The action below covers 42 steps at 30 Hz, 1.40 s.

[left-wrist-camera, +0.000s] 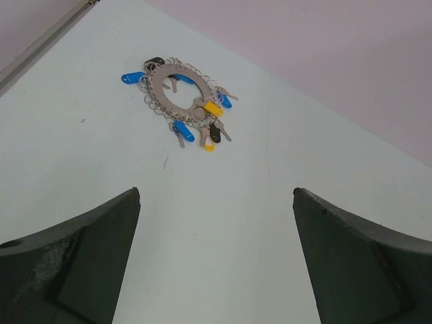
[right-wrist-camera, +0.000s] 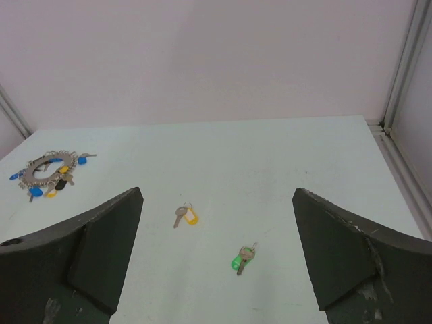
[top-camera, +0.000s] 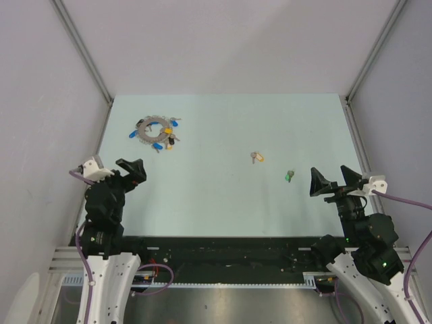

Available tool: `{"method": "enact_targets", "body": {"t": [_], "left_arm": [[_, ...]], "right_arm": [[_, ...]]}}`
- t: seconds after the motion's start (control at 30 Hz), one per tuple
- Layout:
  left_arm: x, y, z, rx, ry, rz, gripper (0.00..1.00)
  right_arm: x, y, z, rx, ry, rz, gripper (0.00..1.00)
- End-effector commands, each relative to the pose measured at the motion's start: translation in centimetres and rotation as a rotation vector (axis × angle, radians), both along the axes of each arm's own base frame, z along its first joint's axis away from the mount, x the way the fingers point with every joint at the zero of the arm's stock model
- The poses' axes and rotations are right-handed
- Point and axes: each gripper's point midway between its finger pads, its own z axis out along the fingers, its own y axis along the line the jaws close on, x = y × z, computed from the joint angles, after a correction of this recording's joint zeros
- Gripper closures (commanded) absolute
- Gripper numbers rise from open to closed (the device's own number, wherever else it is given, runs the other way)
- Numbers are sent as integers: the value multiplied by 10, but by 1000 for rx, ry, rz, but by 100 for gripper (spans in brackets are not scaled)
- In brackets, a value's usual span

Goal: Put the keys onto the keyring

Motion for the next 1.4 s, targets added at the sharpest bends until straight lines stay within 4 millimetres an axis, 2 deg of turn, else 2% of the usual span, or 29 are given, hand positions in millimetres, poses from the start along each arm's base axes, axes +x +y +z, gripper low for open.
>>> {"method": "enact_targets", "body": {"t": [0.0,0.23,0.47,0.67,0.7,0.73,0.77,0.8,0.83,0.87,0.9,0.93,0.97,1.0,1.03,1.07,1.1,1.17,1.2,1.3,1.37], "left_arm": [[10,3,9,-46,-63,30,0],[20,8,3,-56,-51,67,0],[49,12,-19,-84,58,109,0],[94,14,-52,-92,224,136,0],[104,15,-46,-103,215,142,0],[116,15,-67,-108,286,147,0],[123,11,-73,-121,309,136,0],[136,19,-71,-158,305,163,0],[146,19,-92,-169,366,166,0],[155,17,-101,-185,389,158,0],[170,18,-95,-208,370,163,0],[178,18,-99,-219,381,163,1],[187,18,-125,-228,448,170,2],[203,20,-118,-245,433,177,2],[211,21,-128,-259,461,186,2],[219,22,-153,-275,528,198,4],[235,23,-148,-297,535,191,5],[251,27,-159,-304,581,201,11],[262,32,-172,-301,630,230,12],[276,42,-188,-298,693,295,16],[281,48,-191,-291,688,329,17]], "right_arm": [[-2,-10,5,20,-35,-44,0],[-3,-11,3,24,-36,-44,0],[-2,-9,2,17,-36,-38,0],[0,-10,-1,8,-36,-49,0],[0,-11,-1,8,-36,-53,0],[1,-10,-2,4,-35,-51,0],[1,-10,-3,1,-34,-49,0],[1,-11,-4,-4,-33,-56,0],[1,-11,-4,-8,-31,-58,0],[2,-12,-5,-13,-27,-62,0],[2,-13,-6,-14,-26,-70,0],[2,-14,-7,-19,-22,-75,0],[2,-15,-8,-21,-20,-79,0],[3,-16,-9,-23,-18,-84,0],[3,-16,-9,-27,-17,-88,0],[4,-17,-10,-30,-16,-91,0],[5,-17,-12,-35,-14,-95,0],[6,-18,-12,-40,-15,-100,0],[7,-17,-14,-45,-10,-99,0],[9,-18,-16,-52,-4,-105,0],[10,-17,-17,-57,-3,-104,0]]}}
